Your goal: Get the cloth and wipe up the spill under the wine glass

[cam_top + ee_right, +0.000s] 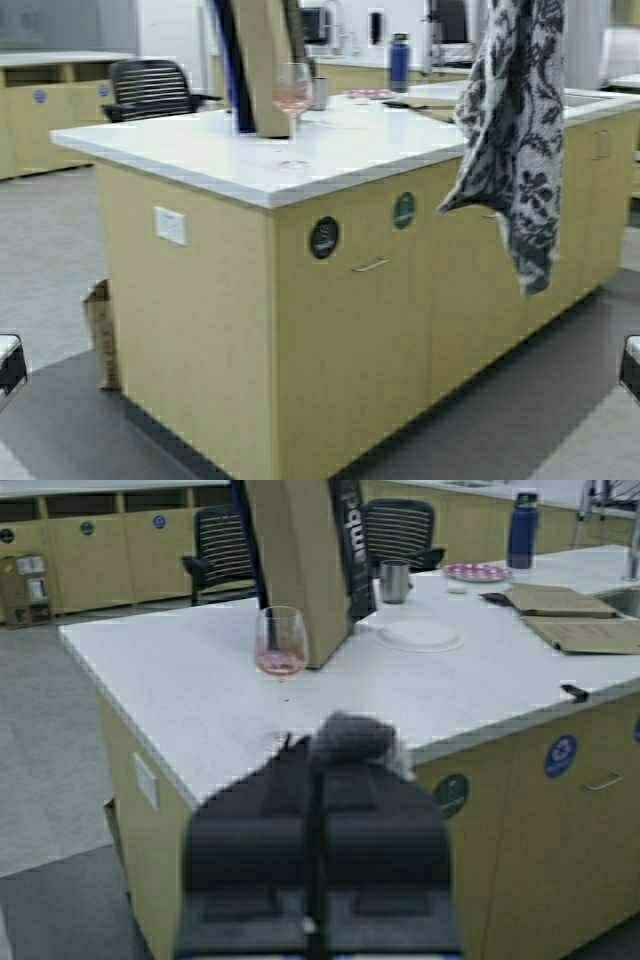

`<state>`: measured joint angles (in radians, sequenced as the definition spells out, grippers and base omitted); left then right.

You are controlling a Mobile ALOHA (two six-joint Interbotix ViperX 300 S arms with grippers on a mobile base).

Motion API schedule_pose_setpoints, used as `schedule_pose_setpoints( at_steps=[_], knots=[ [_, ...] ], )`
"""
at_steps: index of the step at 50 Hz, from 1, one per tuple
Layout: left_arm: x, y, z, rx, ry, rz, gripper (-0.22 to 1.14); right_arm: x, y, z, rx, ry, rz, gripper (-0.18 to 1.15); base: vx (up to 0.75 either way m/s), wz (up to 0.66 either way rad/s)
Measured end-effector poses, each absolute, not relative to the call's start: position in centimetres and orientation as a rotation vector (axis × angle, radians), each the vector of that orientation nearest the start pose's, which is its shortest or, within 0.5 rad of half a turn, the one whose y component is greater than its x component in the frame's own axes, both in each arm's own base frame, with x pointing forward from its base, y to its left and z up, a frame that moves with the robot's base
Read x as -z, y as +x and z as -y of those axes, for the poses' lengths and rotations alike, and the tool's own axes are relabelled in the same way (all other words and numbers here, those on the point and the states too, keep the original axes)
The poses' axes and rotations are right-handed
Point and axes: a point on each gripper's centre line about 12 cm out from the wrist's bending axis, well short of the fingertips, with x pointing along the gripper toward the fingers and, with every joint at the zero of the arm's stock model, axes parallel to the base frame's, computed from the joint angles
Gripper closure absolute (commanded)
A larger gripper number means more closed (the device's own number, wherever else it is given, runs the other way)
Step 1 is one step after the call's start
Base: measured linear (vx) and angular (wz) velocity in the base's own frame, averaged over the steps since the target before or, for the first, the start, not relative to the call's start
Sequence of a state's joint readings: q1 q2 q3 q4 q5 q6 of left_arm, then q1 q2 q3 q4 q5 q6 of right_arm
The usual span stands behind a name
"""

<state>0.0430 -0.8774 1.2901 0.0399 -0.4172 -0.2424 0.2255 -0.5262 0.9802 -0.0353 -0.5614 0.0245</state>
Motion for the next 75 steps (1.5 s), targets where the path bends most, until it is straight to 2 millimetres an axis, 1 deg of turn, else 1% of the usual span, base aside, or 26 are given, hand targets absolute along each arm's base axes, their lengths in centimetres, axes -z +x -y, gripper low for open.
schedule_pose_setpoints(
  at_steps=[10,18,53,75],
  knots=[
    [-24.2,21.1,-0.7,-0.027,-0.216,-0.025,0.88,-28.8,28.3,-5.8,-0.211,0.004,0.078,0.91,0.08,0.29],
    [-24.1,21.2,-0.7,-0.025,-0.228,-0.030,0.88,-27.7,28.0,-5.6,-0.207,0.003,0.049,0.91,0.11,0.23],
    [-25.2,21.2,-0.3,0.012,-0.170,0.030,0.88,-27.6,27.9,-5.3,-0.193,0.020,0.049,0.91,0.16,0.03],
    [-24.9,21.4,-0.3,0.014,-0.163,0.016,0.88,-28.3,27.9,-5.4,-0.196,0.027,0.098,0.91,0.29,0.07]
  ],
)
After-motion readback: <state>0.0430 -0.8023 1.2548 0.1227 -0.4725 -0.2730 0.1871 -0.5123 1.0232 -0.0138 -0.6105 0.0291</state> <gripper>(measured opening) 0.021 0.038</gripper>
